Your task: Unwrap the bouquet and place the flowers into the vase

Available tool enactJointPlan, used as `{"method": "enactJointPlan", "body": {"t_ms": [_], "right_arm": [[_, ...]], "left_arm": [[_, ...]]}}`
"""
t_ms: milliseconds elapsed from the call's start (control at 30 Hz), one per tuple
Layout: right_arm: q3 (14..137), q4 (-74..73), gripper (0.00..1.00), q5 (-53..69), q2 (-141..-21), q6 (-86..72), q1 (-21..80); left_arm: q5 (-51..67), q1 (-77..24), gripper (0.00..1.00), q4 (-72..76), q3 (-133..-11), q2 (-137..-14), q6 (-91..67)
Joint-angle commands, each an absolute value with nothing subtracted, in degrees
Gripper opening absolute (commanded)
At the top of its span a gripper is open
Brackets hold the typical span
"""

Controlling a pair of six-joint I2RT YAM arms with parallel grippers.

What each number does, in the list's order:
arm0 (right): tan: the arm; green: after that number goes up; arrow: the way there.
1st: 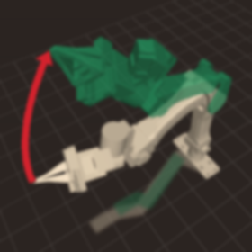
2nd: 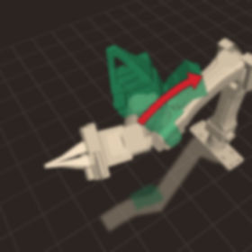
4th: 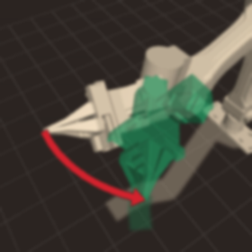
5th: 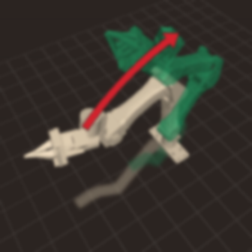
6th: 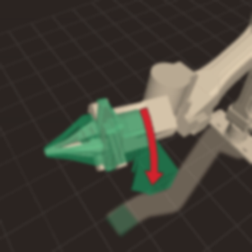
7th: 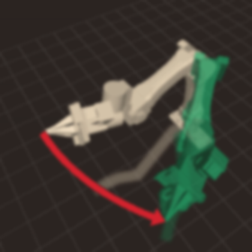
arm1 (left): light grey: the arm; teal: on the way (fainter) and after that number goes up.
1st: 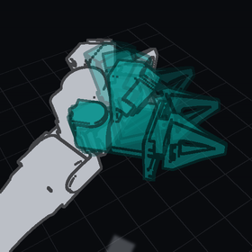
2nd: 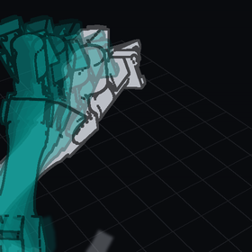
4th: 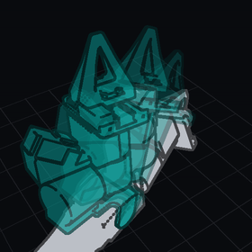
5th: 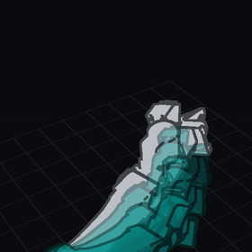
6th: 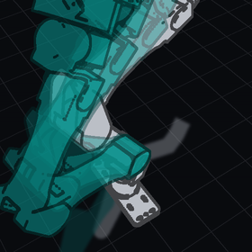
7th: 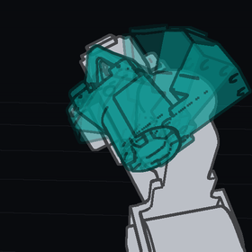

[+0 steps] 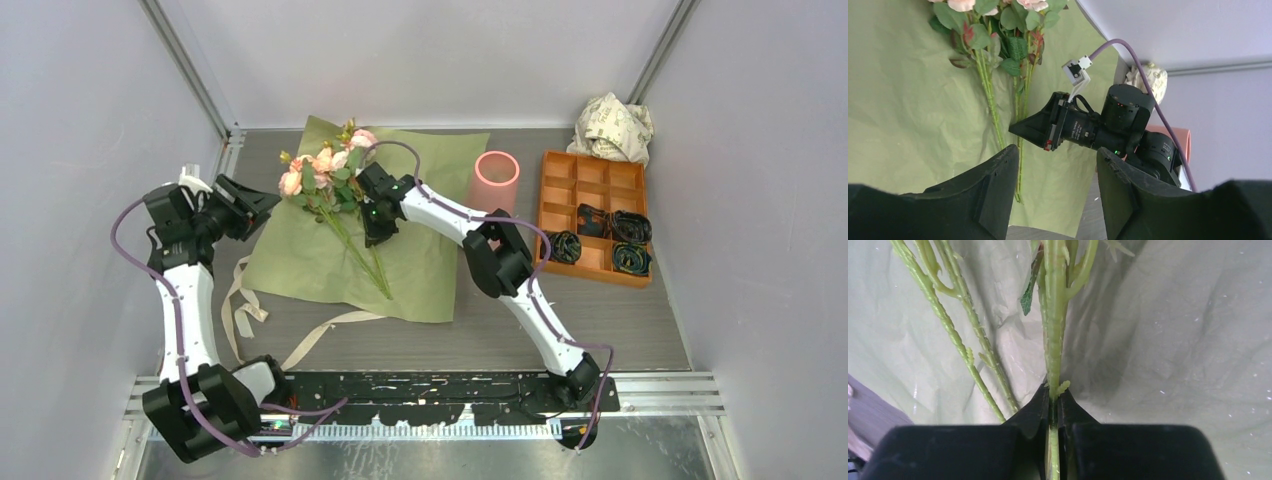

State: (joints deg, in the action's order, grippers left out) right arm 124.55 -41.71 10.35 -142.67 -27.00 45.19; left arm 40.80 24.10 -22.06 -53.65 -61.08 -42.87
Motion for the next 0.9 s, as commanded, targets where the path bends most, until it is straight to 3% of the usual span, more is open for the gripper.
{"method": "enactJointPlan", "body": {"t_ms": [0, 467, 500, 600, 667, 767, 867], "right_arm": [[120.91, -41.58, 0.01, 4.54, -133.96, -24.63, 46.85], [93.9, -36.72, 0.02, 4.42, -111.37, -25.91, 48.74], [92.32, -36.58, 0.07, 4.28, -110.6, -25.99, 48.96], [88.86, -36.93, 0.37, 2.81, -109.58, -26.36, 49.16], [88.15, -37.67, 0.48, 1.73, -109.6, -26.32, 49.17], [89.19, -39.33, 0.57, 0.2, -109.33, -25.83, 49.12], [92.06, -40.38, 0.57, -2.62, -108.54, -24.73, 49.22]], "left_arm": [[42.71, 21.6, 0.59, -18.62, -54.48, -58.77, -41.18], [41.65, 15.6, 0.59, -17.12, -51.8, -58.94, -41.66], [41.39, 15.03, 0.59, -17.0, -51.71, -59.19, -41.66], [40.73, 13.26, 0.59, -16.96, -51.49, -59.7, -41.46], [40.36, 12.34, 0.59, -16.96, -51.37, -60.05, -41.38], [40.18, 11.81, 0.59, -16.96, -51.09, -60.36, -41.14], [40.17, 11.6, 0.59, -17.19, -50.74, -60.44, -40.78]]}}
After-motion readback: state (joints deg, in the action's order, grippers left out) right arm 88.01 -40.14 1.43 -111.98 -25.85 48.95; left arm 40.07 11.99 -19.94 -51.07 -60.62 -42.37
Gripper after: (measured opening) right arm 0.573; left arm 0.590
